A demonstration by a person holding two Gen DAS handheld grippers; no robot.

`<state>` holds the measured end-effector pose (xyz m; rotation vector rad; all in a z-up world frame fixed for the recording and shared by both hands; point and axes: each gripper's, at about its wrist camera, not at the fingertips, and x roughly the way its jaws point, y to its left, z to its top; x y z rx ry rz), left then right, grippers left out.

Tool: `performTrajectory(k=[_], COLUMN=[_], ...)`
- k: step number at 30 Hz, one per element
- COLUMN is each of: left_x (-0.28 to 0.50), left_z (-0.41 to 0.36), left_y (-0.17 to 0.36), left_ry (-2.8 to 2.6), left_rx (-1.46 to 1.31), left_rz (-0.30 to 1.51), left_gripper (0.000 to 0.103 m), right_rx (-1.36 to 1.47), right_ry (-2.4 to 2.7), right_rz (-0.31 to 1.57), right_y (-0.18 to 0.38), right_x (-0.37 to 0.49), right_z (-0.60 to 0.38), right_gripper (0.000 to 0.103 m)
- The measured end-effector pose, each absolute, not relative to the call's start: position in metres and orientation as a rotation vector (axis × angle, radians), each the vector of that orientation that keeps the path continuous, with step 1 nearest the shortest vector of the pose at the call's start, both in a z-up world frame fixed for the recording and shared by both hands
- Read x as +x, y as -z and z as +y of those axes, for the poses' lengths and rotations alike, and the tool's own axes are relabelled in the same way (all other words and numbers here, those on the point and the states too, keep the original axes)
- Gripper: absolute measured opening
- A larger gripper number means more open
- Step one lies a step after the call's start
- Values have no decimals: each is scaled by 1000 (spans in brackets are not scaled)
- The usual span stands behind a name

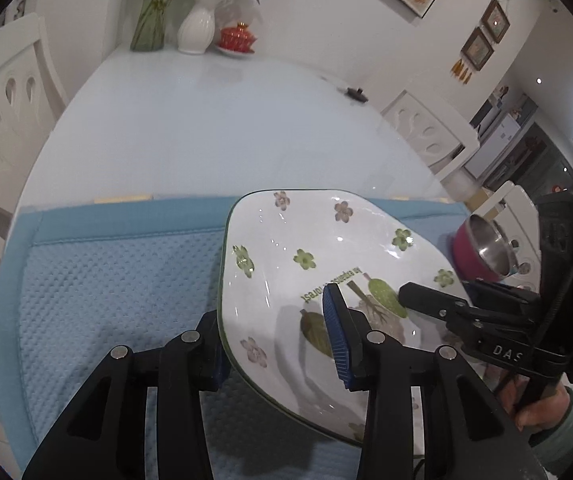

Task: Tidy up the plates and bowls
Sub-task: 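Lift the tree-print plate with the right gripper and carry it over the plate stack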

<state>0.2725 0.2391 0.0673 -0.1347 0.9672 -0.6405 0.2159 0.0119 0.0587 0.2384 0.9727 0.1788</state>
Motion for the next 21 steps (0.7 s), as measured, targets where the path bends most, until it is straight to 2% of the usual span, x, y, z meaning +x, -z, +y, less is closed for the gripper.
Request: performTrajectory(k=[11, 16, 21], left_x=[242, 205, 156], left_z=[254, 257, 256], left_y=[-140, -169, -179], left_ry=[627, 638, 642], left_rx=[-131, -142, -134], left_rz=[835, 789, 795], left_gripper=[36, 36, 36], right_rx=[205, 179, 182], right_ry=[-247, -242, -232], right_rz=[878, 848, 870], right_y=[-127, -160, -167], right_x=[177, 128, 75], right_z=[24, 28, 31], right_gripper=[35, 35, 35])
